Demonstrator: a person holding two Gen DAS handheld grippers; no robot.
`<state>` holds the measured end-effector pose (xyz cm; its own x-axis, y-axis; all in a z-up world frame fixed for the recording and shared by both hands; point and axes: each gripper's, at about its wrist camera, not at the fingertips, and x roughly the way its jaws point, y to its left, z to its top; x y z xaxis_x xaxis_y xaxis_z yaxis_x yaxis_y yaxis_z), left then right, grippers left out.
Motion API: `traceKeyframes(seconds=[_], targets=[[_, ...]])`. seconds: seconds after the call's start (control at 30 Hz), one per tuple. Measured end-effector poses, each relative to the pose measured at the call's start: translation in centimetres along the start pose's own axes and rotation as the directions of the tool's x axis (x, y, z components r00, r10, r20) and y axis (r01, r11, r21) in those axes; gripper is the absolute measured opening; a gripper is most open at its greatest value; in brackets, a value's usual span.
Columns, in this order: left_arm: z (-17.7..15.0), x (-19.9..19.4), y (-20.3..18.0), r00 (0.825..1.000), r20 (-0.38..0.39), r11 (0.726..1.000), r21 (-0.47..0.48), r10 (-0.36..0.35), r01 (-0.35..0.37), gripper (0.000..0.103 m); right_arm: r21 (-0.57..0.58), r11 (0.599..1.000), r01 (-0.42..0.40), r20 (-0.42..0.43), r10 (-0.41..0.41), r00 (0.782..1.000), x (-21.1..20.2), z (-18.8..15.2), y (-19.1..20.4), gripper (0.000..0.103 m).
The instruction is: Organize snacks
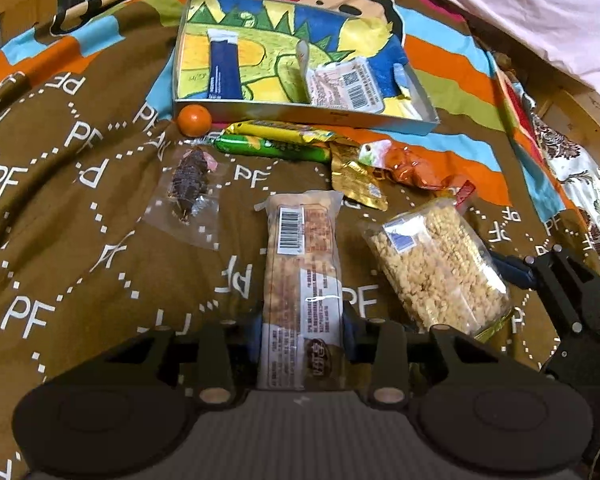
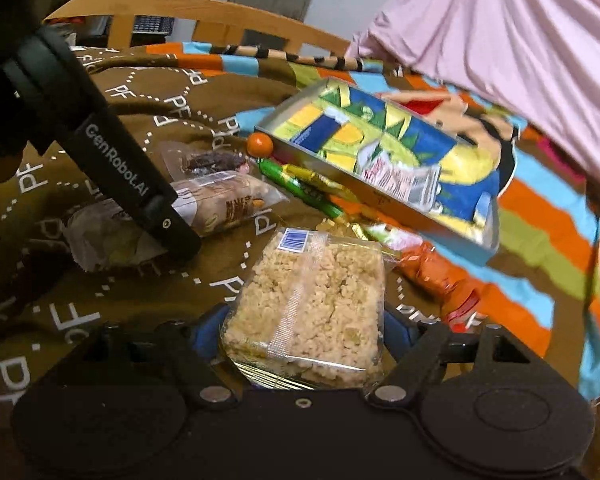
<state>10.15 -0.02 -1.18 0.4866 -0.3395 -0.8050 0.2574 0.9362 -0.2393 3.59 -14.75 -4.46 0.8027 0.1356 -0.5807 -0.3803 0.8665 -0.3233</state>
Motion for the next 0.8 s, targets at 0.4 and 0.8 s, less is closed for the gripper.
traceKeyframes(seconds=[0.4,0.8], targets=[[3.5,-1.8,-1.1,0.989,0.149,1.0,0.0,0.003,-0.003,0.04,0.034,0.997,0.072,0.17,-0.076,0.982,-1.5,3.0,-2.8,0.079],[10.7,-0.8,0.0,0.935,0.343,0.996,-0.021,0.089,-0.087,0.04,0.091,0.989,0.117,0.299,-0.139,0.944,2.2,8.0,-7.6,0.08]])
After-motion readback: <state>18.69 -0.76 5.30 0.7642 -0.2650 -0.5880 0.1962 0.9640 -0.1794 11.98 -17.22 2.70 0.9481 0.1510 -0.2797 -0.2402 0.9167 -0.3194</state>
